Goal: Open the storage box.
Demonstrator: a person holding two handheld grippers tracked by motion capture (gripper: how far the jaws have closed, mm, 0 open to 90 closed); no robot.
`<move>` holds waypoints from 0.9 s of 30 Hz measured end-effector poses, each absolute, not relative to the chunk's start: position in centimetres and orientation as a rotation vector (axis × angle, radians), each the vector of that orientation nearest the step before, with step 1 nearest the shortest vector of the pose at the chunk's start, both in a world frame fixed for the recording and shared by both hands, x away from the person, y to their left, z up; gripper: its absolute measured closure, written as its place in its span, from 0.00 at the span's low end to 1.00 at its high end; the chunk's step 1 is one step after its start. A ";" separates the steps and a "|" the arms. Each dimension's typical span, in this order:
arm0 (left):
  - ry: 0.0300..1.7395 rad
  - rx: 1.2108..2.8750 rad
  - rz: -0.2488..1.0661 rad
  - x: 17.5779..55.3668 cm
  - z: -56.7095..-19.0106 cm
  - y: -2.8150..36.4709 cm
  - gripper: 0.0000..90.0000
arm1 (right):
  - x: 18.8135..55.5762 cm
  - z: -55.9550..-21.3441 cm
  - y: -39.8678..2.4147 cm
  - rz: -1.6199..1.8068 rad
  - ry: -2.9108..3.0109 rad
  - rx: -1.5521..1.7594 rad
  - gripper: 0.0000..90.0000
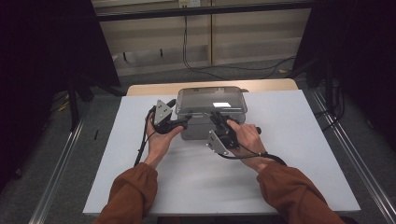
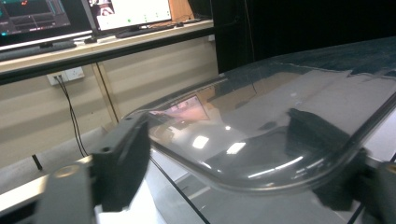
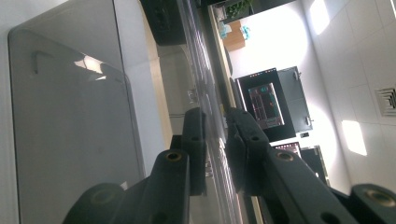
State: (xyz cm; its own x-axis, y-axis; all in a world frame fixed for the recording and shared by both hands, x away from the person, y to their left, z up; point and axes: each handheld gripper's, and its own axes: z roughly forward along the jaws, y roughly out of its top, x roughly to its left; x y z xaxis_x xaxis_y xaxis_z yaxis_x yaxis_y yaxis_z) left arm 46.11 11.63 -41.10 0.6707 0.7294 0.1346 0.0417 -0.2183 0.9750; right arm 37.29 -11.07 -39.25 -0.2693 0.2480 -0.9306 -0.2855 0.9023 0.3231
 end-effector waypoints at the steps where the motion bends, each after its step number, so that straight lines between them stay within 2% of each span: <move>1: 0.624 1.693 0.723 46.2 -41.1 11.6 0.27 | 37.3 -39.3 -11.1 0.509 1.772 -0.031 0.85; 8: 0.597 1.707 0.746 46.2 -40.9 11.6 0.30 | 37.5 -39.3 -11.3 0.536 1.779 -0.006 0.79; 13: 0.596 1.689 0.740 46.2 -40.6 11.8 0.34 | 38.0 -39.2 -12.1 0.603 1.800 0.054 0.68; 14: 0.602 1.682 0.739 46.2 -40.5 11.8 0.34 | 38.1 -39.2 -12.3 0.619 1.801 0.071 0.65; 25: 0.592 1.680 0.748 46.2 -40.0 11.6 0.37 | 39.4 -38.9 -16.1 0.853 1.833 0.304 0.56; 27: 0.583 1.688 0.752 46.2 -39.9 11.6 0.38 | 39.7 -38.7 -16.7 0.883 1.824 0.339 0.51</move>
